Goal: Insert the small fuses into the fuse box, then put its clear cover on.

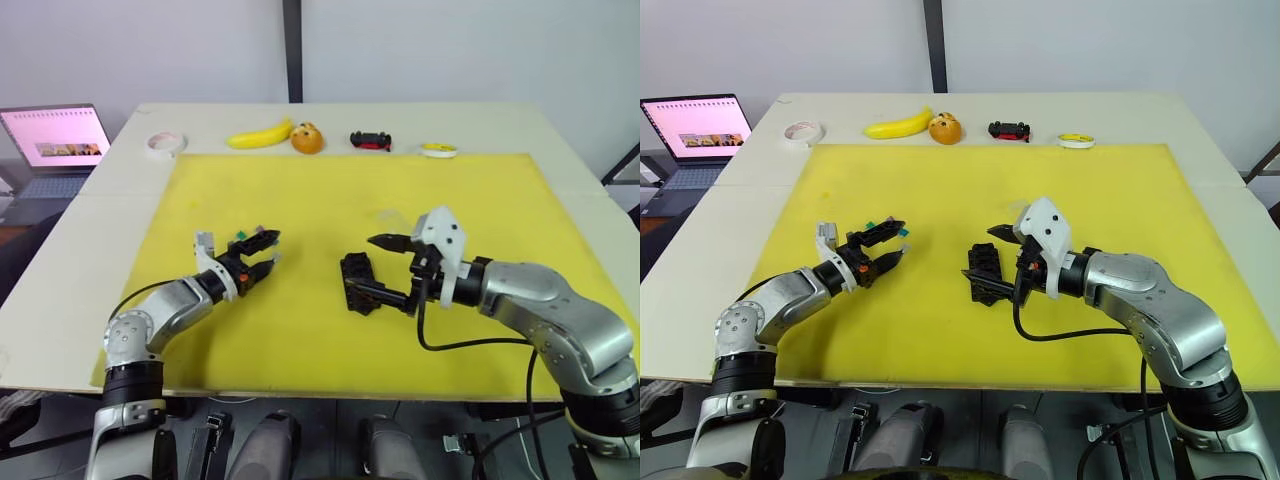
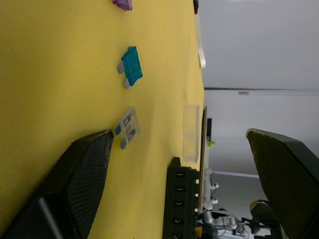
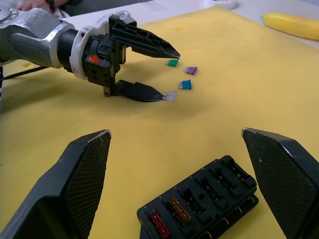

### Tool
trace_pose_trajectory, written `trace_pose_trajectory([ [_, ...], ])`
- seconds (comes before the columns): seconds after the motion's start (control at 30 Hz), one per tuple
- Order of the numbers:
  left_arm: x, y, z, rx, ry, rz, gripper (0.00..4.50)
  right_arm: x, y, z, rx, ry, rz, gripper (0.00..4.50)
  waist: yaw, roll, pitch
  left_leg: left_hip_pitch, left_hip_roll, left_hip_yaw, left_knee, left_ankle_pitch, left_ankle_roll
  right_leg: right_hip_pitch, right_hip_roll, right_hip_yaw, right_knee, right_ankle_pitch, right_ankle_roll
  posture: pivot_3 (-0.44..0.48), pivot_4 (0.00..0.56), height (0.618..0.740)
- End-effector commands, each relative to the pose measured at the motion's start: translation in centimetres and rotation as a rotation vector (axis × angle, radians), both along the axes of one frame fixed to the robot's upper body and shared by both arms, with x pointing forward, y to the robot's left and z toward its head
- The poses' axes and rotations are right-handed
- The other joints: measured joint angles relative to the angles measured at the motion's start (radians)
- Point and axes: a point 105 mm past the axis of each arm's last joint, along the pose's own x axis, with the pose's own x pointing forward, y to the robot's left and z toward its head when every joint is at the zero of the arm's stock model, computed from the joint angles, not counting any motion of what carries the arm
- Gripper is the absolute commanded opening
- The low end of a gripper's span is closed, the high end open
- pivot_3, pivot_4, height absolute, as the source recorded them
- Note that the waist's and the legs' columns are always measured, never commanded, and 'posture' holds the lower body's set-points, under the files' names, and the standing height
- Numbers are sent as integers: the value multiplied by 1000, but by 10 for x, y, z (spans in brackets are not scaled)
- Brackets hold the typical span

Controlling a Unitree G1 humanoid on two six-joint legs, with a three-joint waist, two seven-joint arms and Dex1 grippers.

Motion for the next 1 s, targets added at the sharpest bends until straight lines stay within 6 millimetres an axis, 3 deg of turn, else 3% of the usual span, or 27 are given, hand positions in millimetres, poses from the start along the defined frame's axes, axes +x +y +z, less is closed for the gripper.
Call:
trace_pose_trajectory([
  [0.03,2,-4,-22,47,72,4,4500,0,-5,8,-5,-40,-13,4469,0,0,0,0,0,0,0,0,0,0,0,0,0,0,0,0,150,740],
  [0.67,7,-10,-31,52,88,7,4500,2,-9,7,-18,-43,-38,4469,4,3,-2,1,0,-2,0,0,1,2,0,-1,-1,0,0,0,150,740],
  [0.87,8,-11,-32,73,81,-4,4500,0,-12,-3,-61,-25,-28,4469,13,3,-2,1,-1,-2,0,0,1,3,0,-2,-1,0,0,0,150,740],
  [0.97,7,-7,-33,75,84,7,3609,0,-11,-3,-52,-24,-30,4500,16,3,-2,1,-1,-2,0,-1,1,3,0,-2,-2,0,0,0,150,740],
  [1.0,6,-7,-34,82,88,4,3077,0,-11,-3,-49,-23,-30,4500,15,3,-2,1,-1,-2,0,-1,1,2,0,-2,-2,0,0,0,150,740],
])
